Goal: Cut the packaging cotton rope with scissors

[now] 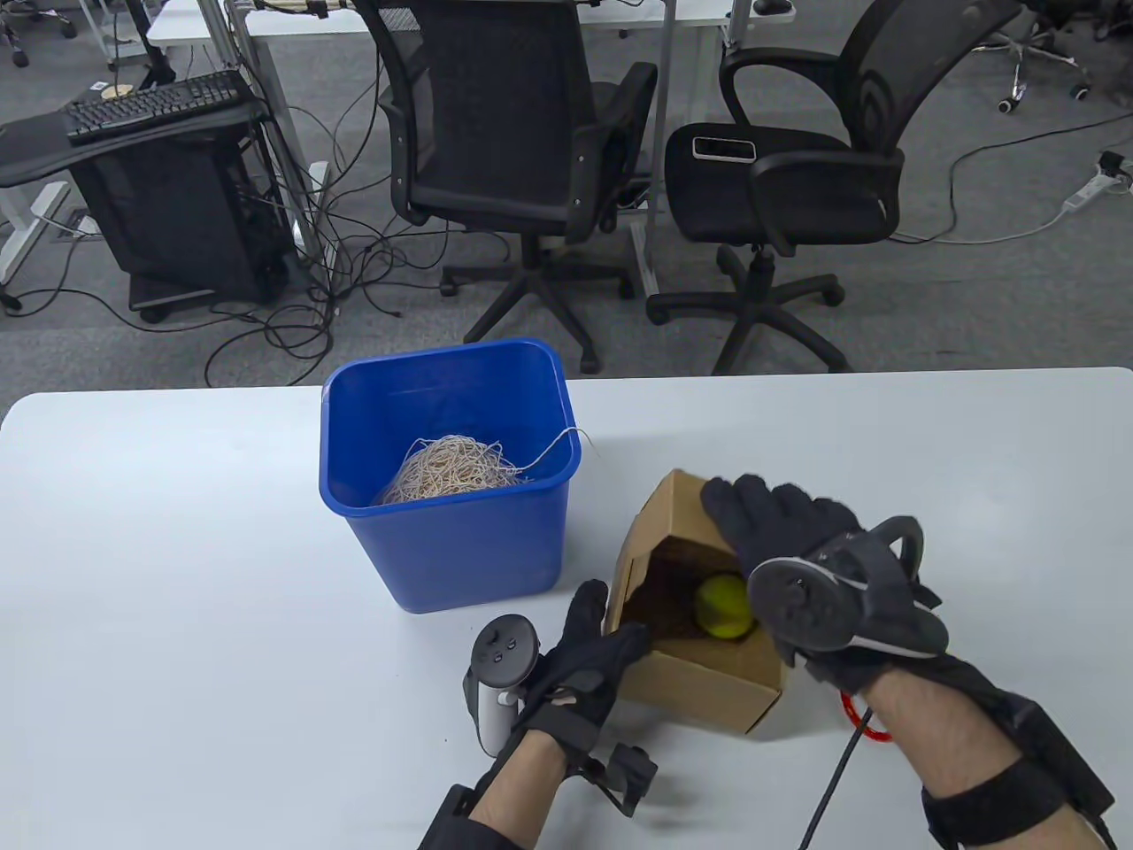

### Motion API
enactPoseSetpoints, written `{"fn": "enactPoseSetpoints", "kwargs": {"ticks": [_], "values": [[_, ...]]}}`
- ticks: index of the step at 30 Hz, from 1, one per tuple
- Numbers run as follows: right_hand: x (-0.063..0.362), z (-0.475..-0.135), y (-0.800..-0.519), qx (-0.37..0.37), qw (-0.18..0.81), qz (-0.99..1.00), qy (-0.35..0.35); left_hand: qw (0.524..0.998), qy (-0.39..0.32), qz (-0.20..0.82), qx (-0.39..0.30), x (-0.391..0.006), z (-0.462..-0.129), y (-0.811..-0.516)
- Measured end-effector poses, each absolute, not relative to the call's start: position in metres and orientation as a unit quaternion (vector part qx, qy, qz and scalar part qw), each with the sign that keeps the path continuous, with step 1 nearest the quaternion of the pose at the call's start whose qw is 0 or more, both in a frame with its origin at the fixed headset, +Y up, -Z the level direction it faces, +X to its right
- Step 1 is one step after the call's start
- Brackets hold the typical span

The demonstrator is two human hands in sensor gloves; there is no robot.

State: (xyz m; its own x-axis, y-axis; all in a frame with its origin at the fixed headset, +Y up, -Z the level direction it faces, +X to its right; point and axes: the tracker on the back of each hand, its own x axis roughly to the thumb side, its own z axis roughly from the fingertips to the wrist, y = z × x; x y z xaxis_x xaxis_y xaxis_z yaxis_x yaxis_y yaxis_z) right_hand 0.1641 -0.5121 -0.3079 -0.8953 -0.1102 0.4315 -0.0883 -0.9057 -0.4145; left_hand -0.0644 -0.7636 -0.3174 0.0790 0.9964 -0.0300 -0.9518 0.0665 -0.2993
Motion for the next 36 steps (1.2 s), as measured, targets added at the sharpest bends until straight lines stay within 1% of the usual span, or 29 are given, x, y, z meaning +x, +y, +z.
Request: {"fn": "enactPoseSetpoints", "kwargs": {"ticks": [2, 3, 5, 6, 8, 10, 11, 13, 15, 16, 17, 18, 19, 20, 22, 23, 26, 28, 30, 31, 36], "values": [[0.181, -0.326, -0.507, -0.193, 0.018, -0.952, 0.238, 0.721, -0.096, 0.675, -0.120, -0.066, -0.318, -0.761], [0.195, -0.340, -0.504, -0.160, 0.020, -0.957, 0.240, 0.720, -0.095, 0.677, -0.118, -0.067, -0.318, -0.760], [0.215, -0.354, -0.502, -0.109, 0.011, -0.967, 0.230, 0.709, -0.093, 0.688, -0.119, -0.067, -0.318, -0.760], [0.227, -0.360, -0.502, -0.078, -0.001, -0.972, 0.223, 0.702, -0.092, 0.695, -0.122, -0.067, -0.318, -0.762], [0.250, -0.365, -0.503, -0.026, -0.054, -0.968, 0.245, 0.681, -0.095, 0.715, -0.125, -0.066, -0.320, -0.764], [0.263, -0.362, -0.509, -0.004, -0.102, -0.958, 0.269, 0.675, -0.100, 0.721, -0.122, -0.066, -0.321, -0.765], [0.267, -0.359, -0.512, -0.009, -0.113, -0.951, 0.286, 0.673, -0.104, 0.722, -0.118, -0.066, -0.322, -0.764], [0.266, -0.349, -0.519, -0.024, -0.104, -0.941, 0.323, 0.674, -0.108, 0.722, -0.111, -0.066, -0.322, -0.763], [0.256, -0.336, -0.528, -0.069, -0.063, -0.928, 0.359, 0.671, -0.113, 0.725, -0.105, -0.065, -0.323, -0.764], [0.248, -0.329, -0.533, -0.109, -0.041, -0.925, 0.363, 0.670, -0.115, 0.726, -0.102, -0.065, -0.323, -0.764], [0.234, -0.323, -0.541, -0.160, -0.030, -0.927, 0.337, 0.670, -0.116, 0.727, -0.099, -0.065, -0.323, -0.764], [0.221, -0.319, -0.549, -0.204, -0.033, -0.935, 0.289, 0.670, -0.117, 0.727, -0.097, -0.065, -0.323, -0.764], [0.211, -0.318, -0.556, -0.242, -0.040, -0.941, 0.235, 0.671, -0.118, 0.726, -0.095, -0.066, -0.324, -0.765], [0.195, -0.315, -0.568, -0.267, -0.040, -0.949, 0.160, 0.674, -0.119, 0.723, -0.092, -0.066, -0.324, -0.764], [0.176, -0.313, -0.585, -0.279, -0.019, -0.957, 0.074, 0.683, -0.121, 0.715, -0.087, -0.067, -0.324, -0.764], [0.164, -0.313, -0.596, -0.283, 0.011, -0.959, 0.035, 0.688, -0.125, 0.710, -0.082, -0.068, -0.323, -0.764], [0.144, -0.317, -0.617, -0.286, 0.097, -0.953, -0.020, 0.693, -0.131, 0.705, -0.070, -0.071, -0.322, -0.760], [0.135, -0.321, -0.627, -0.286, 0.131, -0.948, -0.051, 0.695, -0.138, 0.703, -0.066, -0.072, -0.321, -0.757], [0.128, -0.324, -0.634, -0.271, 0.160, -0.947, -0.056, 0.701, -0.139, 0.697, -0.062, -0.072, -0.321, -0.755], [0.124, -0.327, -0.638, -0.270, 0.177, -0.944, -0.068, 0.711, -0.141, 0.686, -0.057, -0.073, -0.321, -0.755], [0.117, -0.333, -0.657, -0.263, 0.221, -0.933, -0.105, 0.724, -0.143, 0.672, -0.052, -0.072, -0.320, -0.754]]}}
